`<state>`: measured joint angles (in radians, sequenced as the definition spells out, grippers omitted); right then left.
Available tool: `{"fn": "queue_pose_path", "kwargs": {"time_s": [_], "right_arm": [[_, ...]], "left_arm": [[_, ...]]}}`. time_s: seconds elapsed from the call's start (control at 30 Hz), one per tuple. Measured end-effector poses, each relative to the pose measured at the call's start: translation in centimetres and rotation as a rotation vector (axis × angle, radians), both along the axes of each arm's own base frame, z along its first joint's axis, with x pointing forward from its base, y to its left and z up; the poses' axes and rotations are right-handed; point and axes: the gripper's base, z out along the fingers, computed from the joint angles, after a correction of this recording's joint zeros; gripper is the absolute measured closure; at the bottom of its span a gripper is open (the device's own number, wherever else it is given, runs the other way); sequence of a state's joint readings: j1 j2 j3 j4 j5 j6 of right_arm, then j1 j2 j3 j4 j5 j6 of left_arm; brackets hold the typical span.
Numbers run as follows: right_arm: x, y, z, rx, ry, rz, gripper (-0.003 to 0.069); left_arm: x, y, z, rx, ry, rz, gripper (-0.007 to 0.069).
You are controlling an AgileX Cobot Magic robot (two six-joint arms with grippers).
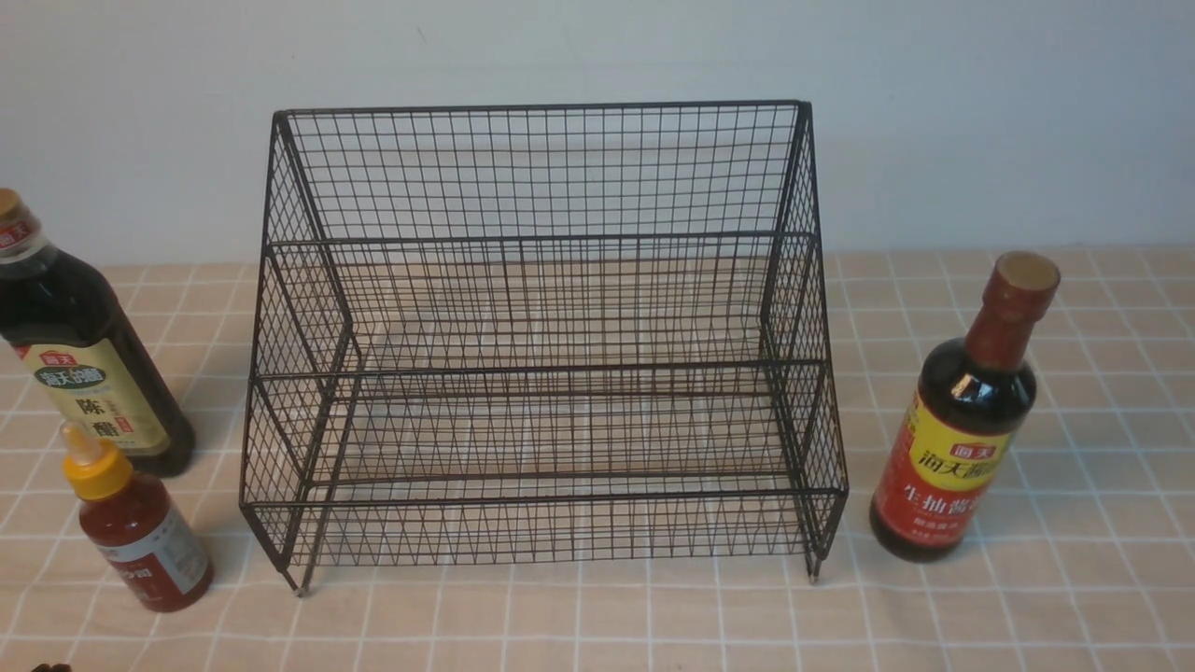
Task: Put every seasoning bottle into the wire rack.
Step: Use the right arm to grab the condiment bottle closest to it
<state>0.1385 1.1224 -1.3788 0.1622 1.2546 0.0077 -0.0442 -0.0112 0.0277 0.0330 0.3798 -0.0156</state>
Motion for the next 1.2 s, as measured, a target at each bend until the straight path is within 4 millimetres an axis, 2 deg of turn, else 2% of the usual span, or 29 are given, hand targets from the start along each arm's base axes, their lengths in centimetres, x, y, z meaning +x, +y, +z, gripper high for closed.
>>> {"fn": "queue_pose_path", "kwargs": {"time_s": [0.13, 0.2, 0.27, 0.37, 0.47, 0.53, 0.7, 0.77, 0.93, 1.03, 1.07, 1.2], "right_arm": [[3.0, 1.8, -1.2, -0.041, 0.056, 0.096, 0.0414], [3.9, 2.4, -2.0, -0.054, 0.089, 0.12, 0.0339], [4.9, 3.2, -2.9, -0.071, 0.125, 0.143, 0.023], [6.0, 3.4, -4.0, -0.095, 0.152, 0.144, 0.0131], [7.4, 3.5, -5.2, -0.138, 0.182, 0.135, 0.0065], [8.3, 3.6, -6.1, -0.151, 0.205, 0.134, 0.005], [10.0, 4.0, -8.1, -0.162, 0.252, 0.135, 0.0048], [10.7, 4.2, -9.0, -0.163, 0.278, 0.136, 0.0069], [11.2, 4.3, -9.8, -0.161, 0.299, 0.132, 0.0185], [11.0, 4.4, -9.9, -0.153, 0.328, 0.13, 0.0361], [11.0, 4.4, -9.9, -0.16, 0.327, 0.132, 0.0387], [11.0, 4.3, -9.9, -0.164, 0.327, 0.133, 0.0382]], "left_arm": [[0.0, 0.0, 0.0, 0.0, 0.0, 0.0, 0.0631], [0.0, 0.0, 0.0, 0.0, 0.0, 0.0, 0.0631], [0.0, 0.0, 0.0, 0.0, 0.0, 0.0, 0.0631], [0.0, 0.0, 0.0, 0.0, 0.0, 0.0, 0.0631], [0.0, 0.0, 0.0, 0.0, 0.0, 0.0, 0.0631], [0.0, 0.0, 0.0, 0.0, 0.0, 0.0, 0.0631], [0.0, 0.0, 0.0, 0.0, 0.0, 0.0, 0.0631], [0.0, 0.0, 0.0, 0.0, 0.0, 0.0, 0.0631], [0.0, 0.0, 0.0, 0.0, 0.0, 0.0, 0.0631], [0.0, 0.0, 0.0, 0.0, 0.0, 0.0, 0.0631], [0.0, 0.0, 0.0, 0.0, 0.0, 0.0, 0.0631], [0.0, 0.0, 0.0, 0.0, 0.0, 0.0, 0.0631]]}}
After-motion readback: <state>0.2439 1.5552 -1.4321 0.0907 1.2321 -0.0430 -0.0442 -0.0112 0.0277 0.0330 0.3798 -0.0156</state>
